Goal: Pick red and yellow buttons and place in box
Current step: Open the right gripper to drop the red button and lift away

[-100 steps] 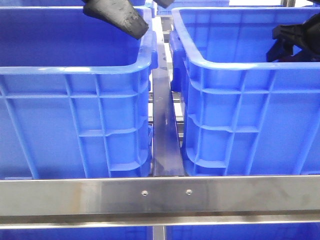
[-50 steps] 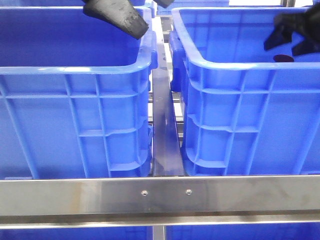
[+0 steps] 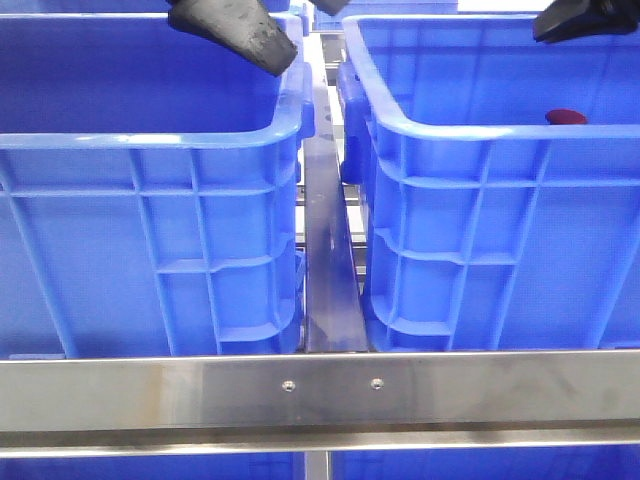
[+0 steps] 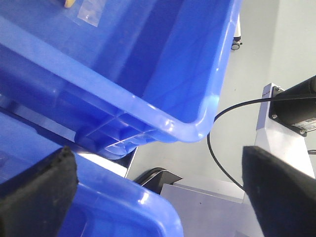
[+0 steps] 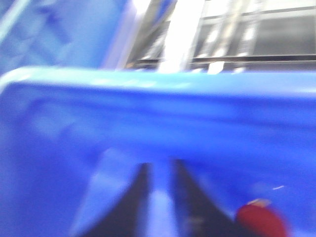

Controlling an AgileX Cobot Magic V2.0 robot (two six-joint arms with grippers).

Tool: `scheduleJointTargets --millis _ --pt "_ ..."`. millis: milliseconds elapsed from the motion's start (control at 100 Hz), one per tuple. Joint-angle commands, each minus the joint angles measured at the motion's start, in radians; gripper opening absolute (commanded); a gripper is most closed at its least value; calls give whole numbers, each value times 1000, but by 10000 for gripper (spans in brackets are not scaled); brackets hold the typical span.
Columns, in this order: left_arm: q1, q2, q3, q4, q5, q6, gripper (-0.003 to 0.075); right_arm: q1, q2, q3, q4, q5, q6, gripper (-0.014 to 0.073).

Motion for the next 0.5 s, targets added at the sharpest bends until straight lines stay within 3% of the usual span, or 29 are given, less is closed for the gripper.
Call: scheduleJointTargets --millis 0,240,490 --pt "-5 -42 -30 -62 -15 -6 637 -5 -71 1 25 56 3 -116" --pt "-5 -42 -30 -62 -22 -6 637 -5 -159 103 19 36 3 -109" --pt "-5 -42 -30 -64 -61 -8 637 -5 -303 247 14 -103 -5 -109"
